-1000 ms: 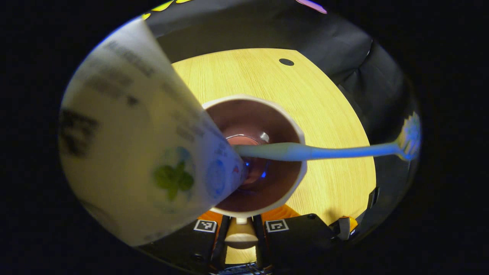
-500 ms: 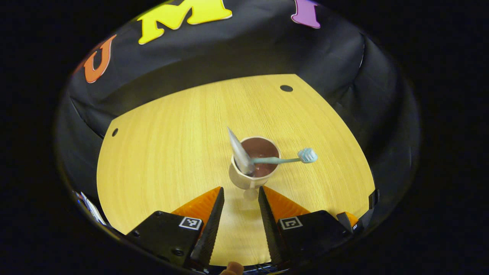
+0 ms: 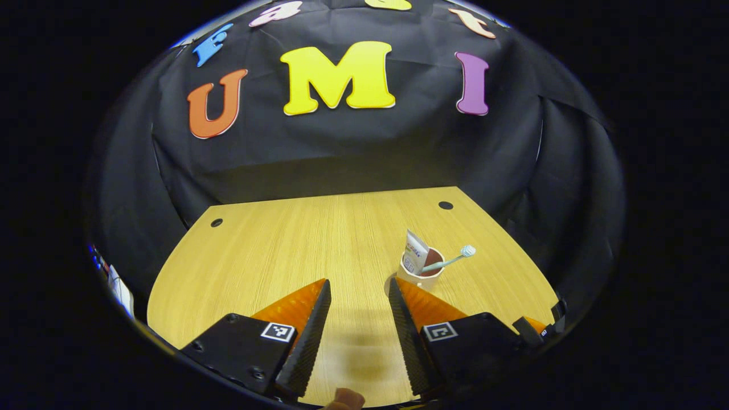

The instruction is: Put the toothbrush and toothpaste on the desktop into the cup, then pick up the cup and place it on the coaster on the desktop.

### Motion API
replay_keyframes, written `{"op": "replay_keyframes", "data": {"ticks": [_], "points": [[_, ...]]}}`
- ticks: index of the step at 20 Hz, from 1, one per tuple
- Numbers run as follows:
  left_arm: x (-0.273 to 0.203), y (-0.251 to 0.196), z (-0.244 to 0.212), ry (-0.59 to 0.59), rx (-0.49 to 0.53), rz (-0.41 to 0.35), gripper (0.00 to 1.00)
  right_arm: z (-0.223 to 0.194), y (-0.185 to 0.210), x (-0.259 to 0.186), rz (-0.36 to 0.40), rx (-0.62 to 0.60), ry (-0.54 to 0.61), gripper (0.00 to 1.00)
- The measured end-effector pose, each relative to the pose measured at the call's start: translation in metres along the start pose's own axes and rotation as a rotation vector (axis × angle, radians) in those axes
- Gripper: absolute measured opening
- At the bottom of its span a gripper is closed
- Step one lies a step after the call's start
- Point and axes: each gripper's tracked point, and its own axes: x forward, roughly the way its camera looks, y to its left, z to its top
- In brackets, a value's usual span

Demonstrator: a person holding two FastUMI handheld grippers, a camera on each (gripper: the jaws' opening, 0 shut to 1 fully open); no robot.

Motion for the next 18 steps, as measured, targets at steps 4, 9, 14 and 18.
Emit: {"op": "replay_keyframes", "data": {"ticks": [4, 9, 14, 18], "points": [[-0.019, 0.023, -0.003, -0.132, -0.024, 0.034, 1.0, 0.013, 0.021, 0.0, -0.002, -0.059, -0.024, 0.92], [-0.053, 0.052, -0.026, -0.317, -0.05, 0.079, 0.99, 0.048, 0.056, -0.009, 0.007, -0.151, -0.089, 0.96], [-0.07, 0.055, -0.033, -0.497, 0.011, 0.095, 0.98, 0.079, 0.085, -0.021, -0.01, -0.19, -0.156, 0.92], [-0.07, 0.049, -0.044, -0.498, -0.025, 0.039, 0.98, 0.095, 0.106, -0.035, -0.025, -0.252, -0.217, 0.96]]}}
